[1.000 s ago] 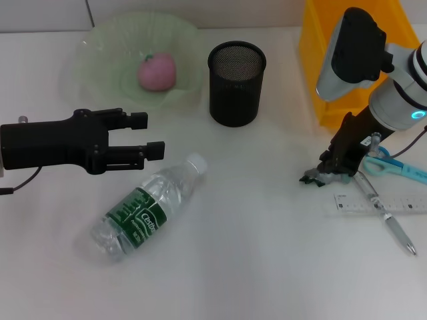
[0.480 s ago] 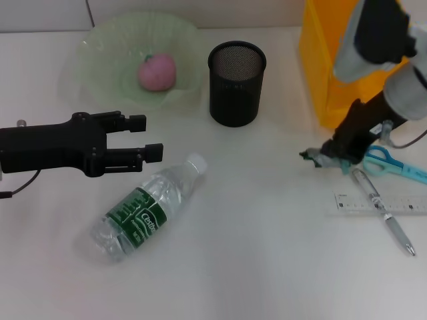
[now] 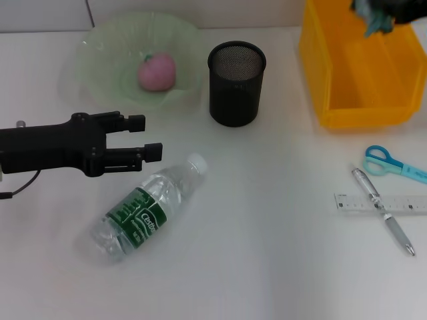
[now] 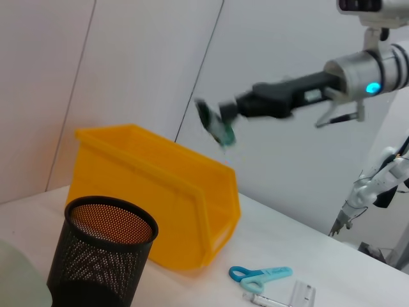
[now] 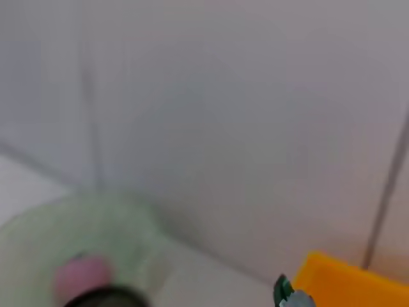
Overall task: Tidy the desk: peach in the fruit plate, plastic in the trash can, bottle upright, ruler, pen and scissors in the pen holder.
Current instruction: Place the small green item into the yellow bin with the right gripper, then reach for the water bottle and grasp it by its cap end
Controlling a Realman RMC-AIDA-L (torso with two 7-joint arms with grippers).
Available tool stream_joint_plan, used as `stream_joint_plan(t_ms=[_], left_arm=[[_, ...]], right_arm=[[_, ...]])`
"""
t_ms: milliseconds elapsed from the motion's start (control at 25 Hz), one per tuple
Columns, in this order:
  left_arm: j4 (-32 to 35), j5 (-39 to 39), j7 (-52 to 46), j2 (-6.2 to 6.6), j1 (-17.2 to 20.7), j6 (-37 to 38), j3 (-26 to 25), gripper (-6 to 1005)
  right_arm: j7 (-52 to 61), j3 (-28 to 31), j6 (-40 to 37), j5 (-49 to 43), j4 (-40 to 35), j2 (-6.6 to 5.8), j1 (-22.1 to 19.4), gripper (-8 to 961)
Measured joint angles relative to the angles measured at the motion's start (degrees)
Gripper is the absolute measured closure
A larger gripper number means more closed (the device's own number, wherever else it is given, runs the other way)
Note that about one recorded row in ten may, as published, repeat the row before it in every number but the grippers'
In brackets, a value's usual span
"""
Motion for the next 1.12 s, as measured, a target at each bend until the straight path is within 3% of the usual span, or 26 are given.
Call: stream_joint_plan(t_ms=[200, 400, 640, 760, 800, 880, 960, 1000, 1120], left_arm=[[-0.3, 0.09, -0.29, 0.04, -0.42, -0.1, 0.0, 203], [-0.3, 0.2, -0.88, 0.16, -0.84, -0.34, 0.0, 203], [0.36, 0.31, -3.27, 0.33, -1.29, -0.87, 0.35, 202], [1.32, 0.35, -6.87, 0.87, -1.84, -0.87, 0.57, 202], [3.32, 1.12, -11.49, 1.27, -2.46, -0.41, 0.71, 202], [5.31, 2.01, -15.17, 1.38, -2.95, -0.21, 0.76, 202], [9.58, 4.47, -21.04, 1.2, -3.63, -0.21, 0.8, 202], [14.63, 8.9, -28.86, 0.55, -4.91, -0.27, 0.98, 202], [18.2, 13.41, -35.34, -0.09, -6.6, -0.35, 1.85, 203]], right_arm=[[-0.01, 0.01, 6.84, 1.98, 9.97, -0.32, 1.76, 912], [-1.0, -0.37, 9.09, 2.18, 13.77, -0.14, 2.91, 899], [-1.03, 0.04, 7.65, 4.18, 13.37, -0.11, 2.36, 785], [-2.45, 0.52, 2.58, 8.55, 11.13, -0.47, 0.21, 728], [-5.67, 1.89, -3.23, 12.96, 9.43, -0.72, -1.9, 680], [-8.17, 2.9, -7.11, 15.49, 8.86, -0.77, -2.92, 584], [-13.82, 5.36, -15.27, 19.11, 8.65, -0.83, -4.77, 488], [-21.27, 7.27, -24.34, 21.14, 10.25, -0.85, -6.4, 455], [-29.04, 8.1, -31.16, 21.39, 14.13, -0.86, -7.71, 355]])
